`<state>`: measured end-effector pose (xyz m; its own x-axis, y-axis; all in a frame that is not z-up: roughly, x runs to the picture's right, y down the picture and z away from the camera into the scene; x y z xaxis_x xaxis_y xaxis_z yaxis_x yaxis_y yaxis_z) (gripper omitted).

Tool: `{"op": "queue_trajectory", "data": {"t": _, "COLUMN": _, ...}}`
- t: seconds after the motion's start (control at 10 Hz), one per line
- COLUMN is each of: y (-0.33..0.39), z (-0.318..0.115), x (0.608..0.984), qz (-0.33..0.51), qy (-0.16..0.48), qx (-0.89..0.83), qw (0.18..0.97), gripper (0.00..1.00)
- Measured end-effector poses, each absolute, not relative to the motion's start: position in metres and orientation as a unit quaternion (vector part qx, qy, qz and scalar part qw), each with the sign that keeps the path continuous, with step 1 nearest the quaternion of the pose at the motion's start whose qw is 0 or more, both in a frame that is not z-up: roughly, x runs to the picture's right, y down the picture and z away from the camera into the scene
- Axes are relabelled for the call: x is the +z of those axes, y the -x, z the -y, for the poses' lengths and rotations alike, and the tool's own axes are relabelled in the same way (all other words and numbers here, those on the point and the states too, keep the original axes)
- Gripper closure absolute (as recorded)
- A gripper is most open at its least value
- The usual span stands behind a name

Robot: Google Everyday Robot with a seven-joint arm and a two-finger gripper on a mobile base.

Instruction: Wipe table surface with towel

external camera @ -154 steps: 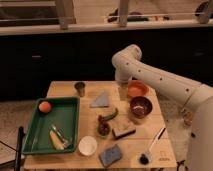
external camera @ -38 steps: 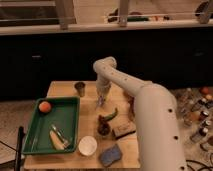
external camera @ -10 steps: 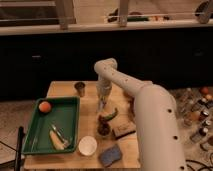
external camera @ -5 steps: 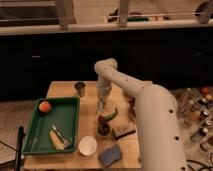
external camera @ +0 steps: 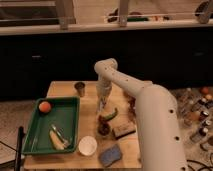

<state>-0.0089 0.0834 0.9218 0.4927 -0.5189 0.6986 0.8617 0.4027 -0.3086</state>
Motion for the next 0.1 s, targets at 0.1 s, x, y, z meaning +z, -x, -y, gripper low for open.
{"op": "queue_trajectory", "data": {"t": 0.1, "y": 0.0083, "z": -0.0834, "x": 0.9218, "qz": 0.257, "qy": 0.333, "qx": -0.433, "qw": 0.797, "gripper": 1.00}}
